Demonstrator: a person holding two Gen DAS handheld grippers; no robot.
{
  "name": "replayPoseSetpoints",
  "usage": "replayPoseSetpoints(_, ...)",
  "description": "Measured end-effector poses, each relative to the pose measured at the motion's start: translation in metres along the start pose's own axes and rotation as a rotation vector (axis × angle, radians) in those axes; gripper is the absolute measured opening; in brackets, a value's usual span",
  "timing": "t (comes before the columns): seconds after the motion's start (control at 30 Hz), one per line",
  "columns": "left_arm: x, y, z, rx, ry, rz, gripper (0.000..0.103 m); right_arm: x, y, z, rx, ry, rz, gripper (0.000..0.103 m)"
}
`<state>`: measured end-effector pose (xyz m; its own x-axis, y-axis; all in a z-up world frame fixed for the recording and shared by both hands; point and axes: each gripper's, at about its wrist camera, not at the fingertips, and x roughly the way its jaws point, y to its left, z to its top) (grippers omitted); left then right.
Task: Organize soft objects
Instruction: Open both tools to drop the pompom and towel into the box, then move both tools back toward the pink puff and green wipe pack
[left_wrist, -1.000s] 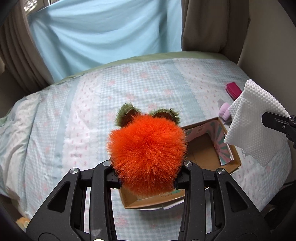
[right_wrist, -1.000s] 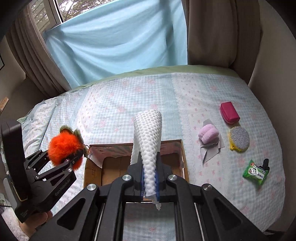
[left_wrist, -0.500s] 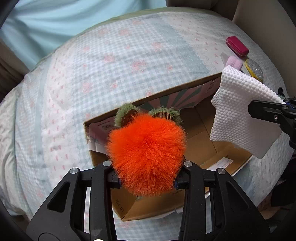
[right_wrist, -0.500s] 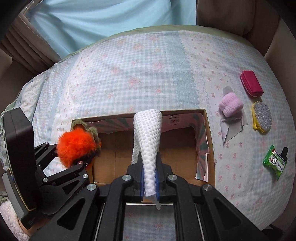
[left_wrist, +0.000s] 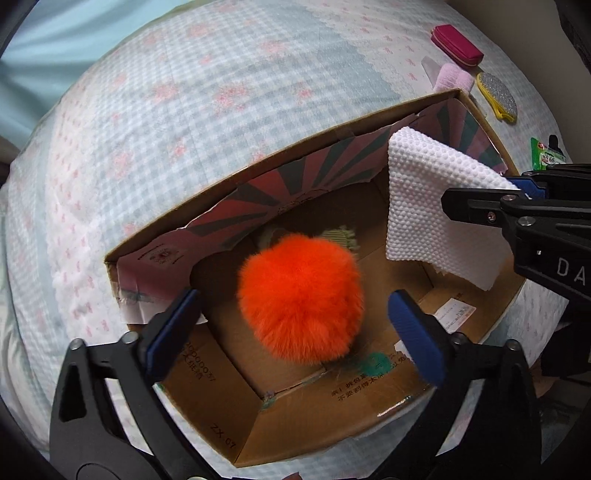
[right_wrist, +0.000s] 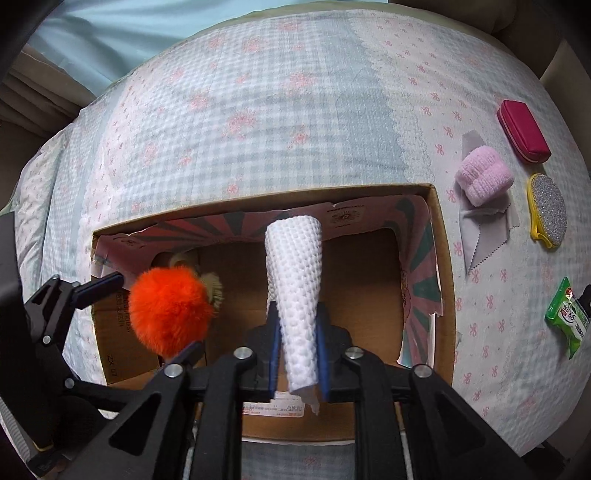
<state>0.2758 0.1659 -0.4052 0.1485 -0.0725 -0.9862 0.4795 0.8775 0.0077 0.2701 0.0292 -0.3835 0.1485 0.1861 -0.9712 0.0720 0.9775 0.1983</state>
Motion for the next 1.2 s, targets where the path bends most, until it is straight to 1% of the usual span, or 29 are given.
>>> replayPoseSetpoints(0.03,-0.002,-0.001,0.000,0.004,-0.005,0.014,0.103,0.002,-0.003,0.000,0.015,0.005,0.017,0.074)
replayPoseSetpoints(0.07,-0.006,-0.002,-0.001,0.007,-0.022,0.022,0.103,0.003,-0.006,-0.002,0.034,0.010,0.035,0.103)
replayPoseSetpoints(0.17,-0.013,-0.003,-0.004,0.007,-0.023,0.028,0.103,-0.001,-0.012,-0.005,0.089,-0.009,0.078,0.103)
replayPoseSetpoints(0.23,-0.017,-0.001,-0.008,-0.007,-0.028,0.019,0.103,-0.006,-0.012,-0.007,0.096,-0.012,0.077,0.103)
replayPoseSetpoints(0.43,-0.029,0.000,-0.020,-0.033,-0.040,0.022,0.103,-0.029,-0.007,-0.015,0.045,-0.063,0.059,0.103)
replayPoseSetpoints(0.6,-0.053,0.001,-0.031,-0.056,-0.078,0.029,0.103,-0.055,0.000,-0.028,0.005,-0.111,0.051,0.103)
replayPoseSetpoints(0.77,-0.091,0.001,-0.045,-0.081,-0.137,0.058,0.103,-0.096,0.012,-0.046,-0.050,-0.166,0.033,0.103)
replayPoseSetpoints(0.93,-0.141,0.000,-0.060,-0.110,-0.199,0.092,0.103,-0.152,0.020,-0.067,-0.086,-0.237,0.006,0.103)
replayPoseSetpoints(1.07,-0.187,-0.001,-0.072,-0.139,-0.275,0.111,0.103,-0.194,0.018,-0.083,-0.100,-0.286,-0.029,0.103)
replayPoseSetpoints(1.2,-0.227,-0.005,-0.081,-0.173,-0.357,0.126,0.103,-0.229,0.009,-0.097,-0.109,-0.347,-0.087,0.103)
